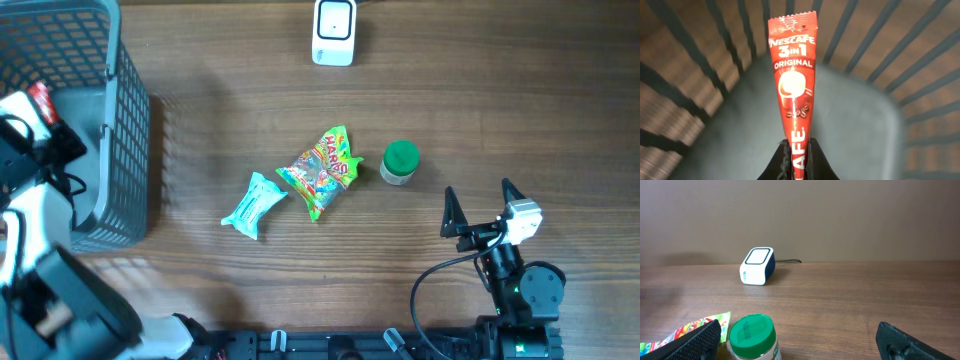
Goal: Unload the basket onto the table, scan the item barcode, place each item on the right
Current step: 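Place the Nescafe sachet between the candy bag and the jar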
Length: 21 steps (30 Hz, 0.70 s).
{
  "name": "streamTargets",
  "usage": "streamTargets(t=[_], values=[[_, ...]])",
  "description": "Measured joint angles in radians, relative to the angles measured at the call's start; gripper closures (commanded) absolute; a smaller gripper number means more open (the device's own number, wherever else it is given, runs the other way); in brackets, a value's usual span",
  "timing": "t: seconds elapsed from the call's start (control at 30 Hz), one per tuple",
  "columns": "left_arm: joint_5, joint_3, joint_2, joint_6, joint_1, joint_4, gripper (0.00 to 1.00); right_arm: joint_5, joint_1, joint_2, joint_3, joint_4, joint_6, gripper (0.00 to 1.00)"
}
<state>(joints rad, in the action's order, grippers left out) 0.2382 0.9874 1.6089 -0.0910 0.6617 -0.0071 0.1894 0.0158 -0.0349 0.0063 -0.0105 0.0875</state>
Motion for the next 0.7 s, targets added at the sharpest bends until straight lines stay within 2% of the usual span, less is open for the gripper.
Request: streamTargets(t=[0.23,0.37,0.5,0.7], values=[[0.008,0.009,-0.214,0.01,-0.013,-0.001,0.96,0.0,0.0,0.0,0.0,0.0,0.0,0.0],[0.047,0.009,-0.319,0.015,-0.086,-0.002,0.96,0.0,0.0,0.0,0.0,0.0,0.0,0.0],[0.077,0.009,-0.451,0.018,-0.26,-0.001,0.96,0.0,0.0,0.0,0.0,0.0,0.0,0.0],[0.093,0.011,-0.526,0.022,-0.661,-0.023,0.96,0.0,0.0,0.0,0.0,0.0,0.0,0.0]])
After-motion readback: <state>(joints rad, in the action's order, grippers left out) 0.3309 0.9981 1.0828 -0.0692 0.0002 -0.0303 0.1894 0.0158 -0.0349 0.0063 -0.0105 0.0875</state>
